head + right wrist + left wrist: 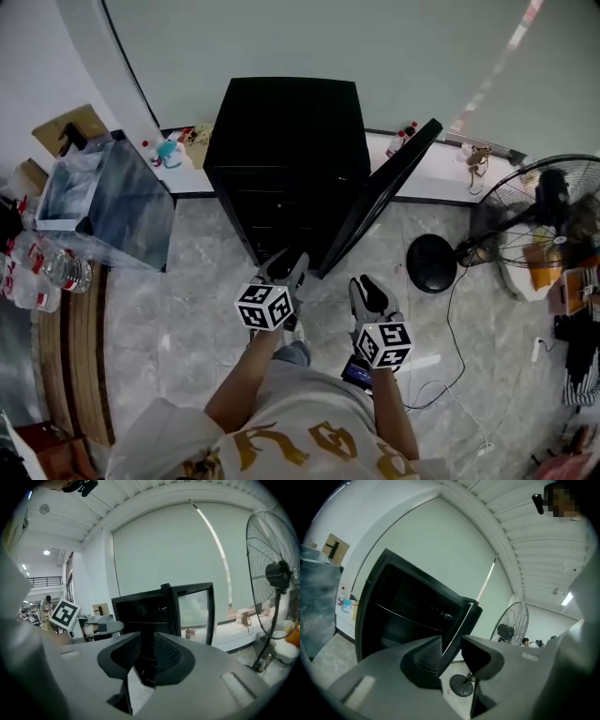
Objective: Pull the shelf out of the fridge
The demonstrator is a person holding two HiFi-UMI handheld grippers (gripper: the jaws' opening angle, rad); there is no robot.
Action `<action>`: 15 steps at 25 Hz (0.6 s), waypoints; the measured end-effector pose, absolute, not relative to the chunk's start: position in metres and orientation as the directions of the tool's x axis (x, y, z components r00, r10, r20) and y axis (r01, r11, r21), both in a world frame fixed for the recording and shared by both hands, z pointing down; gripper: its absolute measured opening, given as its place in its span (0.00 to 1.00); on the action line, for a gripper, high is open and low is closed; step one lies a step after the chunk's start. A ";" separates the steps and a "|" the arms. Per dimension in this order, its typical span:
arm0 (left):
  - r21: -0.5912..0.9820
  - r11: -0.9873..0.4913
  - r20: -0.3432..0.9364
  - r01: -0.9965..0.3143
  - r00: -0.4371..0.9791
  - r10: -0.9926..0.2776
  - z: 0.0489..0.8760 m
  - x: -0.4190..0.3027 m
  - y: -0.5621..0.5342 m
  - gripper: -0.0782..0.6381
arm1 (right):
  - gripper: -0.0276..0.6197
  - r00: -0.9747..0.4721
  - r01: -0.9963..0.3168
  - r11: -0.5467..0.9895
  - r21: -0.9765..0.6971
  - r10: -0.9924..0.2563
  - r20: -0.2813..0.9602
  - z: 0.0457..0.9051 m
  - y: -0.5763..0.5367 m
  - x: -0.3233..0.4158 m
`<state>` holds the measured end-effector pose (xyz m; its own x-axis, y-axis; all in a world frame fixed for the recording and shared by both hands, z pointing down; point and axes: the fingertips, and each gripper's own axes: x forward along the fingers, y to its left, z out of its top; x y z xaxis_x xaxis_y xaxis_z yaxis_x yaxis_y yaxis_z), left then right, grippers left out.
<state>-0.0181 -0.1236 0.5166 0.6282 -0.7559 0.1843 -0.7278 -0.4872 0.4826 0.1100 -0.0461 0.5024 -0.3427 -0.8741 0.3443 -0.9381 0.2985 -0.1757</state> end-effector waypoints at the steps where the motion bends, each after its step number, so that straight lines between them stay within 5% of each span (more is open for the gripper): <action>1: 0.495 -0.484 0.187 -0.722 0.633 -0.752 0.518 -0.014 -0.140 0.27 | 0.22 -0.349 -0.936 0.306 -0.172 -0.870 0.348 0.501 -0.060 0.109; 8: 0.637 -0.382 0.174 -0.670 0.607 -0.775 0.546 -0.004 -0.226 0.26 | 0.22 -0.385 -0.923 0.348 -0.166 -0.842 0.377 0.512 -0.126 0.100; 15: 0.858 -0.173 0.141 -0.484 0.546 -0.826 0.582 -0.017 -0.272 0.26 | 0.22 -0.447 -0.894 0.404 -0.192 -0.810 0.380 0.516 -0.156 0.089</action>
